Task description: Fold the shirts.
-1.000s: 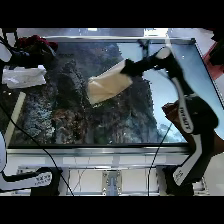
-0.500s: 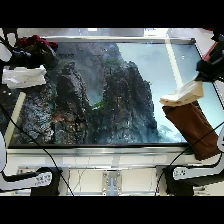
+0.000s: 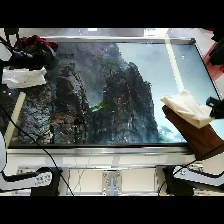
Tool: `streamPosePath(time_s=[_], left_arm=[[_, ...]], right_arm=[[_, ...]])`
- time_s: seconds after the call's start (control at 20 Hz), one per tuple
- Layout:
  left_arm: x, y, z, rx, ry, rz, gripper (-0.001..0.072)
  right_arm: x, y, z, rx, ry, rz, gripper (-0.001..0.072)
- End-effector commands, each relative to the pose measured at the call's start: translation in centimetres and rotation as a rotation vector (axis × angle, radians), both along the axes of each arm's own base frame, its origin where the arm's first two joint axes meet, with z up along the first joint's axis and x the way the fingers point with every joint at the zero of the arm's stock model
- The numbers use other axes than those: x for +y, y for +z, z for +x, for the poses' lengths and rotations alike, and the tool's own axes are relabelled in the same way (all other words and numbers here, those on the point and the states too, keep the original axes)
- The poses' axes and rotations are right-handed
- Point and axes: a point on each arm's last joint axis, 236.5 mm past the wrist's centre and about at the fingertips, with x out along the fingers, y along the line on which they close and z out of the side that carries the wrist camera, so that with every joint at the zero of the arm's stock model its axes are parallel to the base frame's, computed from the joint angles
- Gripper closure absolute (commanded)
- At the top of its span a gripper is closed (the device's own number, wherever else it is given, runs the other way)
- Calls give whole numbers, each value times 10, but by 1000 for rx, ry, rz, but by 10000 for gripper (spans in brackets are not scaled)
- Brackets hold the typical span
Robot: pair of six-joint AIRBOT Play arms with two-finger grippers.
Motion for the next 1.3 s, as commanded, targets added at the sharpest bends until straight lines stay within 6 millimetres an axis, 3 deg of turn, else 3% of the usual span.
streamPosePath(time_s=[0.0,0.05,0.1,0.15,0.25,0.3,0.35,0.4,0.5,0.6,0.65,0.8,0.95,1.1,1.25], left_arm=[[-7,0,-1,3,-9,-35,692],[-11,1,-1,2,-15,-53,693],[-14,1,-1,1,-19,-67,693],[-17,1,-1,1,-22,-78,693],[-17,2,-1,0,-22,-79,680],[-17,2,-1,-1,-22,-79,680],[-17,2,0,-4,-21,-79,680],[-17,2,0,-4,-21,-80,682],[-17,2,0,0,-10,-91,683],[-19,-3,-6,35,3,-111,683],[-25,-9,-15,84,0,-139,683],[-32,-18,-29,156,-16,-160,683],[-31,-18,-29,155,-16,-159,683],[-31,-18,-29,155,-16,-159,683],[-31,-18,-29,155,-16,-159,683]], right_arm=[[-18,-28,-75,240,-26,-77,653],[-21,-32,-77,237,-21,-93,540],[-24,-31,-72,204,-15,-112,359],[-28,-26,-64,162,-11,-133,286],[-37,-3,-49,74,-18,-186,285],[-38,11,-33,-8,-22,-194,285],[-26,21,-3,-152,-16,-146,286],[1,32,38,-346,0,-41,286],[89,76,130,-791,104,295,287],[170,114,176,-1022,273,506,288],[204,112,185,-1047,359,531,288],[292,68,187,-990,556,524,287],[360,10,152,-832,692,570,287],[385,-40,118,-674,738,567,287],[406,-58,81,-499,510,612,330]])
